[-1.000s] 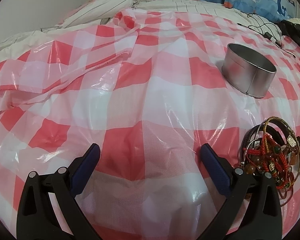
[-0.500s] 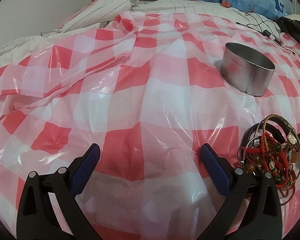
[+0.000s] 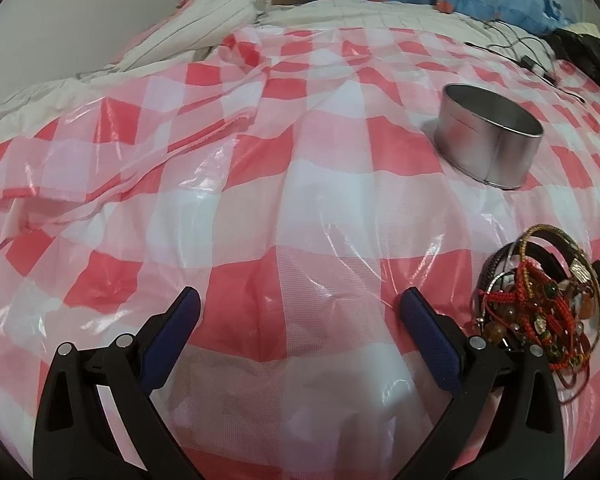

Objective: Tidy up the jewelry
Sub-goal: 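Move both grippers toward the tangled jewelry pile beside the silver tin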

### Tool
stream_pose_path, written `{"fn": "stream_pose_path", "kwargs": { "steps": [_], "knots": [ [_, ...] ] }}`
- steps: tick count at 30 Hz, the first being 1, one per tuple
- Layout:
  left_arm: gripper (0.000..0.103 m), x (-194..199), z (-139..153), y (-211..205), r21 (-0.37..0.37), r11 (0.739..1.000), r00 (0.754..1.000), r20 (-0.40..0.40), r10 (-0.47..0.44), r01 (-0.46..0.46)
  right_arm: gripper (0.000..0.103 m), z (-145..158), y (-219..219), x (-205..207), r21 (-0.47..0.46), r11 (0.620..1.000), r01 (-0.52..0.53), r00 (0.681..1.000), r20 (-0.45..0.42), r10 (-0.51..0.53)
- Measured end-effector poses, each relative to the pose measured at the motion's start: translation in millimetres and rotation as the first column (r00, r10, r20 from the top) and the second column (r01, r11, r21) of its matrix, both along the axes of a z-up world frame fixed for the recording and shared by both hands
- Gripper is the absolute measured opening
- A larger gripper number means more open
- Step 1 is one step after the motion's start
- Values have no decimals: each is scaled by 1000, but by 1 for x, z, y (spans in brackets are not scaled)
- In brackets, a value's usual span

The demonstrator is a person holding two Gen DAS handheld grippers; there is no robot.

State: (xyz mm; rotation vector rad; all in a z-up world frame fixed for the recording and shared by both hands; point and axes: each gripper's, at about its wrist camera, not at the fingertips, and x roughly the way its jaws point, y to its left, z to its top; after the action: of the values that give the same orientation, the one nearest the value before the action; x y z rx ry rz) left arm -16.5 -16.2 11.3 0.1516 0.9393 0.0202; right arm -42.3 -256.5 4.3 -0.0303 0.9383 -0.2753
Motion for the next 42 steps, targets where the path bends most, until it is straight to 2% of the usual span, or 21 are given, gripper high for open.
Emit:
{"fn": "stream_pose_path", "kwargs": {
  "steps": [3,7,10,13,15,19,20,21,27,29,31,32,34,38,41,42],
  "knots": [
    [97,1,5,10,-45,999,1000,-16,6,-6,96,5,3,-2,30,999,-44,998,37,42],
    [97,-4,16,19,-144,989,1000,5,-28,29,96,23,22,-14,93,979,-184,974,149,169],
    [96,-10,22,13,-156,984,996,31,-87,91,96,23,36,-15,104,963,-251,961,143,235],
    [95,-16,27,-2,-138,976,985,54,-165,171,96,27,38,-16,139,951,-276,953,165,253],
    [91,-21,31,-12,-169,956,970,79,-228,238,96,30,35,-17,177,945,-275,952,185,243],
    [80,-24,32,-23,-240,920,950,84,-300,311,96,29,29,-16,226,940,-257,959,181,219],
    [76,-24,32,-25,-265,904,942,89,-324,336,96,28,28,-15,231,939,-254,960,175,216],
    [75,-23,31,-28,-277,897,939,91,-333,345,96,27,28,-14,233,940,-251,962,168,215],
    [51,-21,24,-48,-319,841,898,99,-429,437,96,25,27,-15,253,935,-248,964,157,213],
    [30,-24,23,-56,-291,832,879,101,-465,473,96,24,26,-15,262,933,-246,965,156,211],
    [16,-25,22,-61,-276,827,869,91,-486,490,96,24,26,-15,268,932,-245,965,157,209],
    [11,-25,21,-63,-262,829,868,84,-490,494,96,24,25,-15,271,931,-244,965,158,207],
    [10,-28,23,-62,-255,829,865,81,-495,498,96,25,25,-15,276,930,-241,966,160,203],
    [9,-32,32,-51,-294,817,867,102,-488,495,96,25,23,-15,288,928,-234,967,168,192],
    [10,-29,34,-39,-349,810,878,96,-469,471,96,27,21,-16,311,919,-243,963,190,190],
    [10,-28,34,-37,-348,815,882,93,-462,463,96,28,21,-17,320,914,-249,961,198,192]
  ]
}}
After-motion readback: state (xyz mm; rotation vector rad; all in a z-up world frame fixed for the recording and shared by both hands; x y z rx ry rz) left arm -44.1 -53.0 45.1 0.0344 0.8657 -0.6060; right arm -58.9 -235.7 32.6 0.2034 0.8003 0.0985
